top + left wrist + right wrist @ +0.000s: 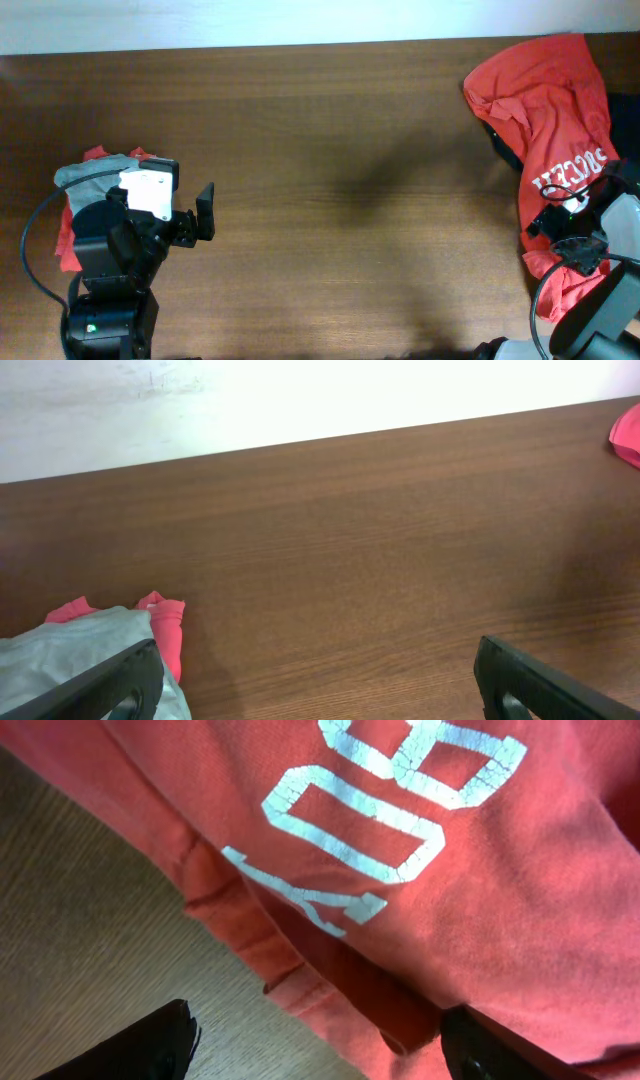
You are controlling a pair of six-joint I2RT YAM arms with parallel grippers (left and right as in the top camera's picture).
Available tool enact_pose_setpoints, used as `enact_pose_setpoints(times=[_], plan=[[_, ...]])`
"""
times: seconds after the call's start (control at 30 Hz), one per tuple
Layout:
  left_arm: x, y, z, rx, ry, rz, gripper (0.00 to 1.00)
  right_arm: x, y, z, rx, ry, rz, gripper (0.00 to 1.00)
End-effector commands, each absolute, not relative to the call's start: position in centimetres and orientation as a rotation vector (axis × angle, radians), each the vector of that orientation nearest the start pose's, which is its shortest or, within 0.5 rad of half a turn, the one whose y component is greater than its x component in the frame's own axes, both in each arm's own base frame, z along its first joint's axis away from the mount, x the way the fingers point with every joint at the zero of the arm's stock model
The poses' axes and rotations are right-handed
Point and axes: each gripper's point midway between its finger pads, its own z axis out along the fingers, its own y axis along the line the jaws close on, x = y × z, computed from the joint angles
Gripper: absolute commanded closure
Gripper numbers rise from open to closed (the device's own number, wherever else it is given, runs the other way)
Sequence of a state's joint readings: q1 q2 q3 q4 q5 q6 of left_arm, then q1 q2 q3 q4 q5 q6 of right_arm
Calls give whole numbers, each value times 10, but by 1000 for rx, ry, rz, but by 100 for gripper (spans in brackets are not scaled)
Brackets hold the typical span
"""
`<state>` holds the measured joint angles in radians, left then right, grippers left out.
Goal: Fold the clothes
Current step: 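Lower the right gripper onto the orange t-shirt and pinch it, then drag the orange t-shirt leftward toward the table center with the right gripper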
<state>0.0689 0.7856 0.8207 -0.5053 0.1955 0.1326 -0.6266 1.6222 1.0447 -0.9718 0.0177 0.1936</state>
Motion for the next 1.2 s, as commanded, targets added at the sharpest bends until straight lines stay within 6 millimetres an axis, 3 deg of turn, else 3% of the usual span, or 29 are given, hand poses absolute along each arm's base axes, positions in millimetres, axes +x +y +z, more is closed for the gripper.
enact_pose_setpoints(times=[0.0, 0.13, 0.27, 0.37, 0.6, 0.8, 0.87, 1.0, 1.13, 1.17], plan=[[295, -15, 269, 186, 1999, -89, 1, 217, -168, 43, 1237, 2891, -101, 16], [295, -15, 269, 186, 1999, -89, 1, 220, -171, 43, 1234, 2876, -107, 24], [295, -15, 269, 186, 1999, -89, 1, 222, -172, 43, 1231, 2867, -110, 48], [295, -15, 269, 186, 1999, -89, 1, 222, -173, 43, 1230, 2866, -110, 58], [295, -15, 269, 186, 1998, -88, 1, 222, -172, 43, 1230, 2866, -110, 96], [295, -14, 270, 184, 1998, -85, 1, 226, -164, 44, 1232, 2861, -28, 96], [295, -12, 269, 175, 2000, -70, 1, 239, -152, 56, 1201, 2852, 104, 96], [296, -10, 269, 170, 2000, -62, 1, 276, -118, 94, 898, 2854, 298, 96], [297, -10, 272, 171, 1989, -60, 1, 319, -57, 141, 503, 2831, 363, 96], [297, -10, 272, 171, 1986, -60, 1, 333, -27, 154, 349, 2824, 371, 96]])
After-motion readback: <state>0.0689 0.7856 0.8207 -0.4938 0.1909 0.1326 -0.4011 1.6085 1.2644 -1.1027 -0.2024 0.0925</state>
